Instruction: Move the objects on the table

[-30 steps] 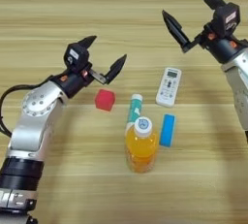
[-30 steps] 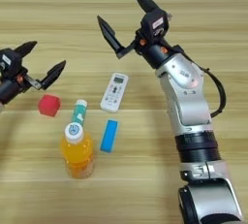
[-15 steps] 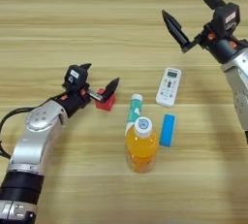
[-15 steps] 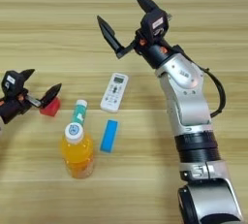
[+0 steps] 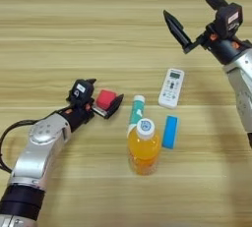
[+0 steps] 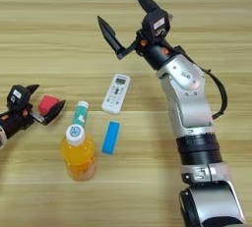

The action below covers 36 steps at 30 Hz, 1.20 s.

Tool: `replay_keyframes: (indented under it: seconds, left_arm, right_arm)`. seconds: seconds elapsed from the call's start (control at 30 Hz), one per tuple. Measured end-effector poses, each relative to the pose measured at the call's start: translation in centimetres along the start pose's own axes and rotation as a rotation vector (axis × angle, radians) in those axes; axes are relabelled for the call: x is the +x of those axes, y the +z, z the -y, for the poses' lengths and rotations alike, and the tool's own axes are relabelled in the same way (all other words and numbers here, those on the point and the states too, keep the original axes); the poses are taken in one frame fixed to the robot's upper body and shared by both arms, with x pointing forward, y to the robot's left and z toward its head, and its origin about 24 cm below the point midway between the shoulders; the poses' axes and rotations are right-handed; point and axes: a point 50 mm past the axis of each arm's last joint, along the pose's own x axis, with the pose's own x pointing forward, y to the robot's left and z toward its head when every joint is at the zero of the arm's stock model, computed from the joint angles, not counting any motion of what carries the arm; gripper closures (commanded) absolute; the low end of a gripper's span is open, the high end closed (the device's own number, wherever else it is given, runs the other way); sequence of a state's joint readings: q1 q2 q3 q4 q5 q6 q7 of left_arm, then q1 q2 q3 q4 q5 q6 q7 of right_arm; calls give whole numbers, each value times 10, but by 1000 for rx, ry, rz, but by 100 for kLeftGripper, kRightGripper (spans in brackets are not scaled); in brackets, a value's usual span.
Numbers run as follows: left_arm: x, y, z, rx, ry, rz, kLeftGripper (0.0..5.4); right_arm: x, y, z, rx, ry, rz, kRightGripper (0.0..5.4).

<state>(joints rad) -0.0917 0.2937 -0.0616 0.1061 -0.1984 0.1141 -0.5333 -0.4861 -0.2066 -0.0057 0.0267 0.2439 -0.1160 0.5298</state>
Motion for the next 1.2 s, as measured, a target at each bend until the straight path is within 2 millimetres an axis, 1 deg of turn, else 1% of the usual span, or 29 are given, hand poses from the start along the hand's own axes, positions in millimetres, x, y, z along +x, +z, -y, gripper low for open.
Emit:
replay_keyframes:
  seconds: [0.1,0.13,0.2,0.27,0.33,0.57,0.73,0.77,0.97,1.07,1.2]
  left_arm:
    - [0,-3,0,-5,2,-12,3]
    - [0,-4,-1,-7,4,-18,18]
    - [0,-6,-1,-7,6,-26,31]
    - [0,-8,-1,-2,9,-39,57]
    - [-1,-10,-2,8,13,-53,94]
    - [-2,-14,0,-6,20,-61,154]
    - [-3,-17,0,-11,22,-69,217]
    - [-3,-17,0,-11,22,-69,217]
    - [-3,-18,0,-15,22,-74,294]
    - [-3,-19,0,-17,22,-76,312]
    - [-3,-19,0,-17,21,-75,313]
  right_arm:
    - [0,0,-1,3,0,2,0]
    - [1,0,-1,5,-1,3,0]
    - [1,0,-1,6,0,4,0]
    - [1,0,-1,5,0,5,0]
    - [1,1,-1,4,0,7,0]
    - [1,2,-2,1,-2,13,0]
    - [1,2,-2,2,-5,13,0]
    - [1,2,-2,2,-5,13,0]
    - [1,3,-2,0,-5,17,0]
    - [2,4,-2,-2,-4,21,0]
    - [2,4,-2,-2,-4,21,0]
